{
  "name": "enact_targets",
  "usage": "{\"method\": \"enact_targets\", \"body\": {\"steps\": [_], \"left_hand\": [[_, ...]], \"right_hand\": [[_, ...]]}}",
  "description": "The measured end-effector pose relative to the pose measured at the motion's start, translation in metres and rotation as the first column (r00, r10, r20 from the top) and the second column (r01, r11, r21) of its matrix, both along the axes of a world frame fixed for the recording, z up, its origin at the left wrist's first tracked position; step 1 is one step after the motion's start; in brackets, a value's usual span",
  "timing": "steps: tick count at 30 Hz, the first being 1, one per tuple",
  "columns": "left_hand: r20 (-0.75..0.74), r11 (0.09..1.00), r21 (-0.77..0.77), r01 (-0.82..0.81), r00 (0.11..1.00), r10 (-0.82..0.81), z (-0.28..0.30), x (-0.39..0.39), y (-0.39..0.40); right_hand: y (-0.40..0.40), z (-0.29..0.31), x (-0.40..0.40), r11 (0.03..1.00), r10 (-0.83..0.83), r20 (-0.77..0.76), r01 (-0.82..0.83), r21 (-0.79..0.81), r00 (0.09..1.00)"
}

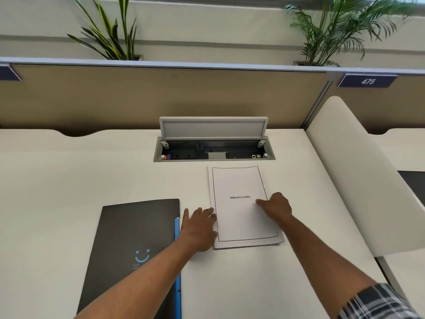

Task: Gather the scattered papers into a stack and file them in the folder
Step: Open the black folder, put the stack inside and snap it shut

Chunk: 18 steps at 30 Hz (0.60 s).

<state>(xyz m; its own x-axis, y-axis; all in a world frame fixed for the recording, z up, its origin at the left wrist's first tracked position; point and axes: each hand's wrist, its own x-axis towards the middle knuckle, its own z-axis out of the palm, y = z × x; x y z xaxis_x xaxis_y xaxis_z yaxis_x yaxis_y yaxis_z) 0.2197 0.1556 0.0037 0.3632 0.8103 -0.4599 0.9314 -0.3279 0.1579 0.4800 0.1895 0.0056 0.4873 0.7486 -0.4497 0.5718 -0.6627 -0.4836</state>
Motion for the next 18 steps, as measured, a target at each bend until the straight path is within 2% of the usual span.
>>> {"method": "enact_targets", "body": {"steps": [3,5,9,11,12,13,15,17,18], "left_hand": [[0.003,1.000,-0.016,-0.014,1.000,0.014,0.001,0.002,-0.003],[0.000,0.999,-0.023,-0.022,1.000,0.022,0.000,0.003,-0.006],[0.034,0.999,-0.005,-0.045,0.998,0.045,-0.001,0.004,-0.006],[0.139,0.993,-0.028,-0.115,0.983,0.118,0.000,0.003,-0.004],[0.245,0.981,-0.045,-0.189,0.950,0.194,0.001,0.002,-0.003],[0.383,0.953,-0.070,-0.294,0.875,0.298,0.004,0.001,-0.001],[0.622,0.837,-0.175,-0.519,0.601,0.502,0.013,-0.002,0.003],[0.715,0.698,-0.341,-0.629,0.309,0.628,0.024,-0.009,0.011],[0.716,0.657,-0.437,-0.614,0.206,0.667,0.030,-0.012,0.014]], "right_hand": [[0.006,0.000,0.012,0.992,-0.103,-0.259,0.118,0.042,0.960],[0.003,0.000,0.017,0.990,-0.109,-0.400,0.136,0.039,0.910],[-0.003,0.001,0.018,0.995,-0.049,-0.466,0.083,0.051,0.883],[-0.007,0.003,0.015,0.988,-0.002,-0.460,0.072,0.134,0.888],[-0.010,0.004,0.013,0.981,0.016,-0.444,0.072,0.182,0.896],[-0.015,0.007,0.010,0.971,0.031,-0.432,0.076,0.229,0.901],[-0.026,0.015,0.005,0.946,0.076,-0.423,0.069,0.318,0.903],[-0.036,0.021,-0.002,0.916,0.153,-0.446,0.042,0.398,0.882],[-0.041,0.025,-0.007,0.902,0.181,-0.478,0.049,0.428,0.860]]}}
